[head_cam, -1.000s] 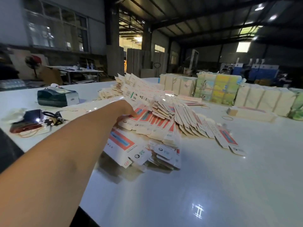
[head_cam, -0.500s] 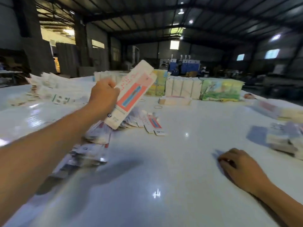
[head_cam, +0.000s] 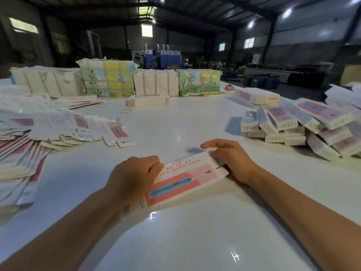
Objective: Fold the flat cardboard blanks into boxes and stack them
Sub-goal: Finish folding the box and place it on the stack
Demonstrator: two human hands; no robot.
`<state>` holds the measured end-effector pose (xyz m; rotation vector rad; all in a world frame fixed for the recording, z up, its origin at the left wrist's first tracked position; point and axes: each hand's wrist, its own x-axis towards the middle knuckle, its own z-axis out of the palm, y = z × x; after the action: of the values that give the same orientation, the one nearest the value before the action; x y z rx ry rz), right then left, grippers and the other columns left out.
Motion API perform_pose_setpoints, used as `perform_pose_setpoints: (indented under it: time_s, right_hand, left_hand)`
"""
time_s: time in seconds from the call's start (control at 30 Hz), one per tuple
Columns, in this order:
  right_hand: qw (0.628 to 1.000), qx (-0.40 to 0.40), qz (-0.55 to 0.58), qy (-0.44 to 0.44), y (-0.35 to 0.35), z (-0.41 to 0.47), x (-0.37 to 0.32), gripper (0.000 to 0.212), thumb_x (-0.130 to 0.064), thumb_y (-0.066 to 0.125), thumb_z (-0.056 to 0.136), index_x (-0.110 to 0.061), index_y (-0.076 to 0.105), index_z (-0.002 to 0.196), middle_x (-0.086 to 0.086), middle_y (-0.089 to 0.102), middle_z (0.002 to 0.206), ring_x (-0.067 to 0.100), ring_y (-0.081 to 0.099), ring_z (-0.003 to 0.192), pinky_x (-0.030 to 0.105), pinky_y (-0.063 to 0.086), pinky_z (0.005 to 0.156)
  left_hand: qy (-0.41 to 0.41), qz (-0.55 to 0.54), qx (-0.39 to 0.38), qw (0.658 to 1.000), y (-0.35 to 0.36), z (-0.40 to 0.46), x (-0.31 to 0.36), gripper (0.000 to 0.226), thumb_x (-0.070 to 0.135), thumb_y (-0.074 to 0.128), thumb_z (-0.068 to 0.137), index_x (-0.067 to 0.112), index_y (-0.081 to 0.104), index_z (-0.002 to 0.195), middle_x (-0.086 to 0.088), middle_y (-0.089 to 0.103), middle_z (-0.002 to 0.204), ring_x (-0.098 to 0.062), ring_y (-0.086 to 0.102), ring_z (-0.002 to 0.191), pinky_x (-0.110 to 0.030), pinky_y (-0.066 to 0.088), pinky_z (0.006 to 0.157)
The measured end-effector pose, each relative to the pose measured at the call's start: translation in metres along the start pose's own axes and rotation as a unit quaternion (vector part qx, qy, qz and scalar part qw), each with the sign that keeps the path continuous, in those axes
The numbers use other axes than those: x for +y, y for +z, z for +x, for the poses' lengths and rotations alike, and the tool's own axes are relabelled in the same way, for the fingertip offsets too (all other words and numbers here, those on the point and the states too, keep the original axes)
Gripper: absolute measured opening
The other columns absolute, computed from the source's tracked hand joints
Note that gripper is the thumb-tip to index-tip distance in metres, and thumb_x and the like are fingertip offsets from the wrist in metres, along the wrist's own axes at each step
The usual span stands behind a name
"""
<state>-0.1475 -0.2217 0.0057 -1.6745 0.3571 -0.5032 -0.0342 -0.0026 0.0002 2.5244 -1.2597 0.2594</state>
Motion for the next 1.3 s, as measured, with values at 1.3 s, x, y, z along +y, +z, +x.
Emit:
perform_pose_setpoints:
  time_s: [1.3]
  right_hand:
    - [0.983, 0.065, -0.134, -0.109, 0.034, -0.020, -0.002, 0.035, -0.009, 0.055, 0.093, -0.017, 0.054, 0.126, 0.001, 0.061, 0.077, 0.005, 0.056, 0.062, 0.015, 0.044, 0.054]
  left_hand:
    - [-0.049, 0.121, 0.054, 0.990, -0.004, 0.004, 0.025, 0.087, 0.083, 0.019, 0.053, 0.028, 0.042, 0.117, 0.009, 0.053, 0.107, -0.008, 0.045, 0.086, -0.024, 0.033, 0.067]
